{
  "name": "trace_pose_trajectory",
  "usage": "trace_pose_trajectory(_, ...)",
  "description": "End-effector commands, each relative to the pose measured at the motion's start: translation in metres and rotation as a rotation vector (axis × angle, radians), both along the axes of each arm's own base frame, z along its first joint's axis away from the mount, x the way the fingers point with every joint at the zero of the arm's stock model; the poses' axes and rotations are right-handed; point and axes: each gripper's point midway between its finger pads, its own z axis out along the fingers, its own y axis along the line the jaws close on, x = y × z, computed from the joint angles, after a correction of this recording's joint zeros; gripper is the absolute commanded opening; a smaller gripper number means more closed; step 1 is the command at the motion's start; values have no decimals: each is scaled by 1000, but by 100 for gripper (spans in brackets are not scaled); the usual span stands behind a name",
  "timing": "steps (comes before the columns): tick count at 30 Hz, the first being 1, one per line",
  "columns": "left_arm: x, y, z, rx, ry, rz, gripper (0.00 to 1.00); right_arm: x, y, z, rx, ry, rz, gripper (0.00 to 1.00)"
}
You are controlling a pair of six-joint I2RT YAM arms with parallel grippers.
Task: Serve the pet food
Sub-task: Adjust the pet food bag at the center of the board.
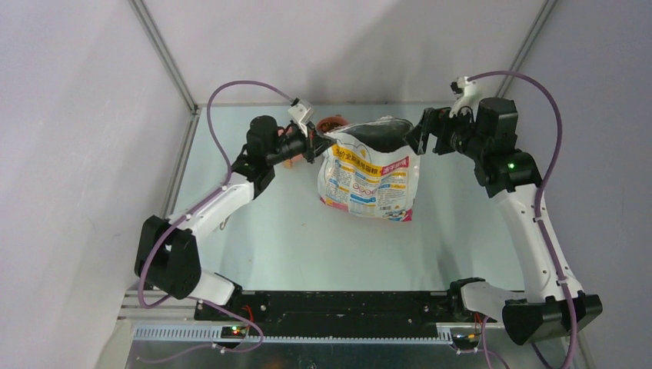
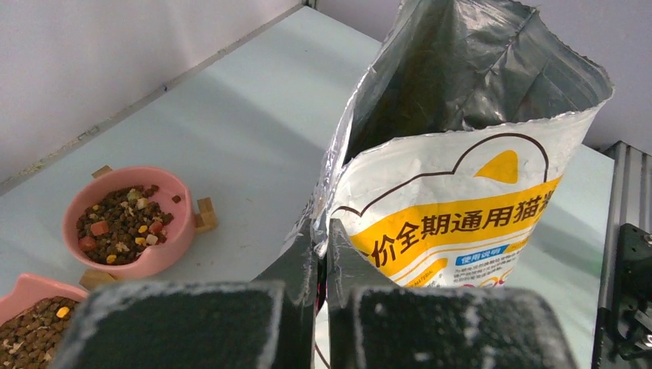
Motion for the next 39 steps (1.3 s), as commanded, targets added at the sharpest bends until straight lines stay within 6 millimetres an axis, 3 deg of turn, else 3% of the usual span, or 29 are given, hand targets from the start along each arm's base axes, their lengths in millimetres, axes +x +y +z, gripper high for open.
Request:
trace_pose_trajectory(1,29,32,82,-96,-240,85,0,1,16,-7,-23,-68,171,93)
trace_pose_trajectory(7,21,47,64,-29,-243,-5,0,23,13,-15,-19,-112,217,87)
trace_pose_trajectory(12,35,59,49,-3,-182,29,0,9,37,-14,33,-134,427,85)
trace_pose_trajectory(17,43,59,45,-5,-179,36,0,0,48,-22,16,-160,559,87)
trace_pose_trajectory(27,54,61,37,-7,-154,20,0,35,44,-56,-111,-218,595,80)
trace_pose_trajectory(36,64,62,30,-6,-125,6,0,48,75,-77,-129,-287,735,80)
trace_pose_trajectory(39,65,62,28,-4,-118,-12,0,53,86,-84,-149,-296,742,73)
